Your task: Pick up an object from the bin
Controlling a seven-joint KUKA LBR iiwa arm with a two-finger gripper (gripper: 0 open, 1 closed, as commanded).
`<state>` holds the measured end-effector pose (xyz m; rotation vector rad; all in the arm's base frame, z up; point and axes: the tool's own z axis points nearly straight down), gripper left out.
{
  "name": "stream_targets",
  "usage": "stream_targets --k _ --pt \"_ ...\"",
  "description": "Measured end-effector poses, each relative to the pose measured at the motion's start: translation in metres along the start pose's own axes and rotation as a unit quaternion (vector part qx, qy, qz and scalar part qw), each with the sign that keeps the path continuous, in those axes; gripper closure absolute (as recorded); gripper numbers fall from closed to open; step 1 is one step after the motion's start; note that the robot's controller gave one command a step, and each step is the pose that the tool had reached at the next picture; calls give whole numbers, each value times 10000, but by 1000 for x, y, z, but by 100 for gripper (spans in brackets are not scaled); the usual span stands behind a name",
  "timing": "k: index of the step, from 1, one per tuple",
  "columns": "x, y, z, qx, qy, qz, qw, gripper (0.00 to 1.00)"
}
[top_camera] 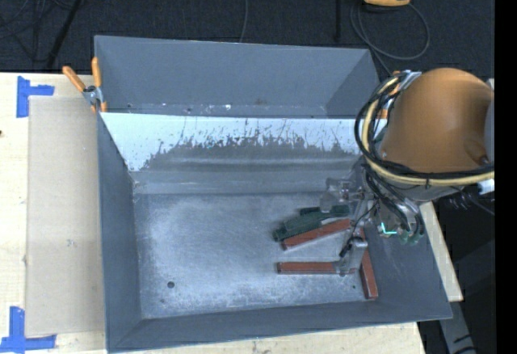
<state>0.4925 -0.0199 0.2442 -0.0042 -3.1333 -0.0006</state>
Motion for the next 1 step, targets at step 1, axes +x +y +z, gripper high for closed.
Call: stream_targets --k 1 --pt "15 -42 176 5 -73 -354 9993 0"
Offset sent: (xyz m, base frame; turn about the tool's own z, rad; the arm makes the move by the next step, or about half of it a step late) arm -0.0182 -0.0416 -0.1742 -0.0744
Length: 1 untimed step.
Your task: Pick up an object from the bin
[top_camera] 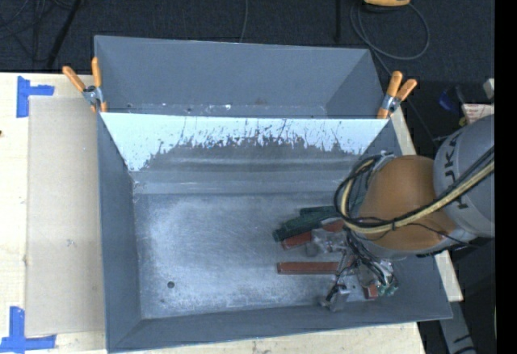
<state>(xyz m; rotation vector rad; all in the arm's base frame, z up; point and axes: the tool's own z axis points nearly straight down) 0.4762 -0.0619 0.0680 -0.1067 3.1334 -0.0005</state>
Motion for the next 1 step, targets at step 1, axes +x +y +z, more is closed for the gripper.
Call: stream_targets --k 1 --pt "4 4 -33 -3 19 75 10000 0"
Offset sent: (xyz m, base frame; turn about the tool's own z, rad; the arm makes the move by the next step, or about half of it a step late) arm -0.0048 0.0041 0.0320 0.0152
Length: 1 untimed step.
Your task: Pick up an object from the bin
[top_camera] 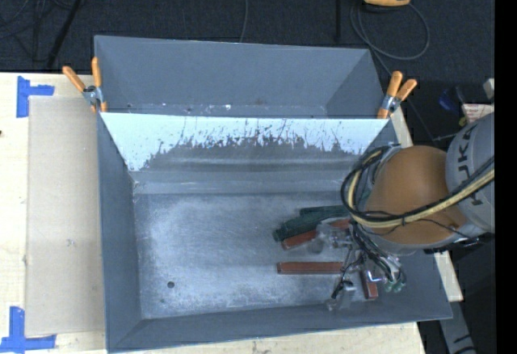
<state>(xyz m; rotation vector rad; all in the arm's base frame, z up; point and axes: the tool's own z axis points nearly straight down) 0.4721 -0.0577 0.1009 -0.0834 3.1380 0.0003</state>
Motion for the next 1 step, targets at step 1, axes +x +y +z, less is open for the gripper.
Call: stream_targets --k 1 --pt "1 8 -9 -4 9 241 9997 0"
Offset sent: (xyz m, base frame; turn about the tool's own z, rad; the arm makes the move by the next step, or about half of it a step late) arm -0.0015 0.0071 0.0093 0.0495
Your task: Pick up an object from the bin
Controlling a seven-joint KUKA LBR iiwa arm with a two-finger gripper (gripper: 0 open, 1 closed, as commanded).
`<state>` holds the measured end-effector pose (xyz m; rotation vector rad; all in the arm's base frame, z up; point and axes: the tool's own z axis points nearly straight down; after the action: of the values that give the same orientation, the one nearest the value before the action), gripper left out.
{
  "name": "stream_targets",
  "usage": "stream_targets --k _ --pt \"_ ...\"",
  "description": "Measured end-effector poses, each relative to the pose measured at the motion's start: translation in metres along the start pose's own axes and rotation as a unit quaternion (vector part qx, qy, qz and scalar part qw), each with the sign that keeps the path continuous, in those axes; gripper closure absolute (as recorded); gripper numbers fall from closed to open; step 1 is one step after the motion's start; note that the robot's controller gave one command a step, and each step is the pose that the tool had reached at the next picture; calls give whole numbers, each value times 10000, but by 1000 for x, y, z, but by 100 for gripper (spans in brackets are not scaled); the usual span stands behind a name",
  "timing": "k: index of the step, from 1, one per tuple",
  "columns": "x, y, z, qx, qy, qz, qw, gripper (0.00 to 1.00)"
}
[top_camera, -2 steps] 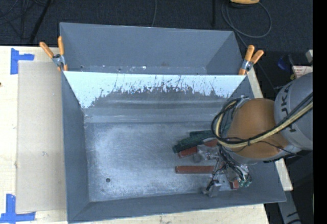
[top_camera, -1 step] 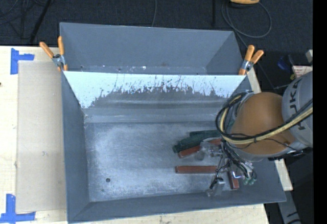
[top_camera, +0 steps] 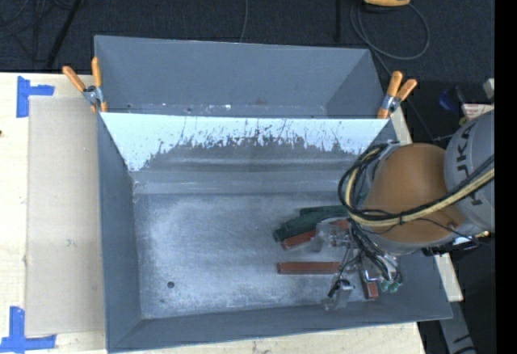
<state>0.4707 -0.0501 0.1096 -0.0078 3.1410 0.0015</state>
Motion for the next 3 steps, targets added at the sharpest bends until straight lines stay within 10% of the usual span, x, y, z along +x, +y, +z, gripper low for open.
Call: stream_targets --k 2,3 --pt "-4 3 38 5 -42 302 9995 0" --pt "-1 3 40 3 5 293 9996 100"
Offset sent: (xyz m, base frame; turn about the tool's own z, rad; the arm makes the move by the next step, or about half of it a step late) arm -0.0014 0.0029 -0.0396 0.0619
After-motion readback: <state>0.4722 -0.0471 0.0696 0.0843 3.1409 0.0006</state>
